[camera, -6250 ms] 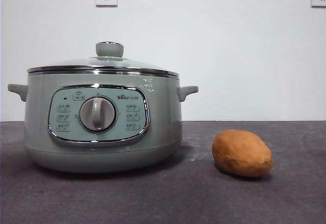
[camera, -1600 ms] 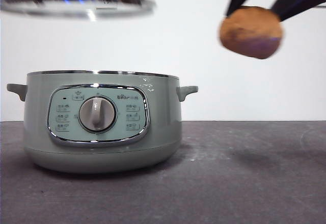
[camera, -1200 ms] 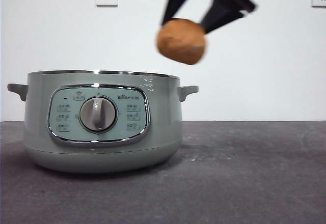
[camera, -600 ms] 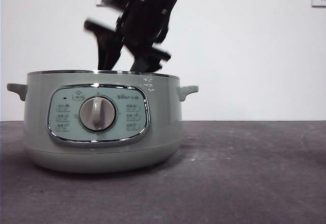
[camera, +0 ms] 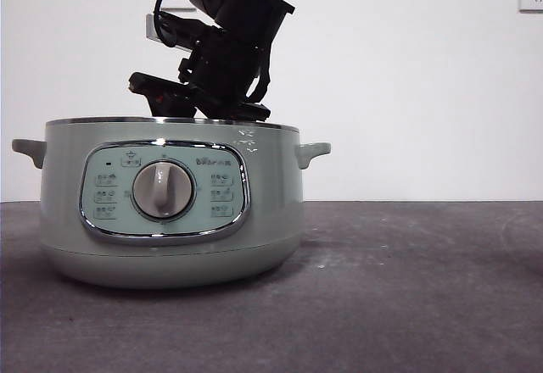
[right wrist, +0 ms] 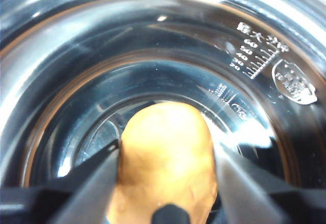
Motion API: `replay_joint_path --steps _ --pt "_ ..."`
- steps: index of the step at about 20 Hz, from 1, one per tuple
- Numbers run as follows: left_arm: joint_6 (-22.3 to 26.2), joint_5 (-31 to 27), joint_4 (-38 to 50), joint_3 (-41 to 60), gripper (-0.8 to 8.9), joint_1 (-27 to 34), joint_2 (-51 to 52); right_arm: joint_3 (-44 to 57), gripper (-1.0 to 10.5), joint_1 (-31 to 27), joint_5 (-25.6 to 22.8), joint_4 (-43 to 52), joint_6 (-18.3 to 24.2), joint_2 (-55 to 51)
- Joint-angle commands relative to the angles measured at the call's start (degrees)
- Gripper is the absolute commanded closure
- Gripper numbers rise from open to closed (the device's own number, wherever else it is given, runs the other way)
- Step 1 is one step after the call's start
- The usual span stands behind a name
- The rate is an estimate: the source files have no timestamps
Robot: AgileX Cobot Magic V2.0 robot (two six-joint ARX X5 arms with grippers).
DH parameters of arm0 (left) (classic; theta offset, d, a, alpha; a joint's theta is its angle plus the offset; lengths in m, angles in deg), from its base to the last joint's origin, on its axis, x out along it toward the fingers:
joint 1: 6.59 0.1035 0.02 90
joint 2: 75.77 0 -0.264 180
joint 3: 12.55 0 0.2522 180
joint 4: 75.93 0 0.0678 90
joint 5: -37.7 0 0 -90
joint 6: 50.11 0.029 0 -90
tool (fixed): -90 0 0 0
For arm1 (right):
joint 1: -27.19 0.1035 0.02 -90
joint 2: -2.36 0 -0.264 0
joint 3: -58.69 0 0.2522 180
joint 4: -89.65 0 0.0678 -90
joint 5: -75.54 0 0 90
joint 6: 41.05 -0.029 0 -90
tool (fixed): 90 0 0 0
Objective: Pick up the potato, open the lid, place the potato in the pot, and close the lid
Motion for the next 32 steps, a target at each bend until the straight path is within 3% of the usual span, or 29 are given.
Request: replay_joint_path --steps 1,5,11,14,20,24,32 --pt "0.5 -0.3 2.8 -0.6 8.22 0.0 0.6 0.1 5.3 0.2 0.0 -0.3 0.2 1.2" --pt "0.5 -0.3 3.3 -0.6 8.22 0.0 -0.7 -0.4 5.4 0.1 0.0 -2.4 -0.2 -2.1" --pt "0.5 -0.2 10.9 -0.6 8.22 0.0 -10.2 -0.4 5.4 -0.4 -0.4 -12.7 -0.1 -17.3" --pt "0.7 0.7 16.8 -0.6 8.22 0.0 -18.3 -0.4 5.4 -0.5 -4.3 -16.7 -0.1 -24.8" --pt "0.2 12.0 30.4 -0.6 8.22 0.0 -35.4 -0.4 5.4 -0.9 -8.2 -22.9 -0.2 -36.1" --pt "-4.4 16.5 36.3 -0.6 8.22 0.0 -44.0 -0.4 5.4 -0.9 -12.2 -26.1 -0.2 -41.1" --pt "-8.2 19.7 36.0 -0.6 8.22 -0.8 -49.2 -0.4 5.4 -1.6 -15.1 -27.8 -1.3 -43.4"
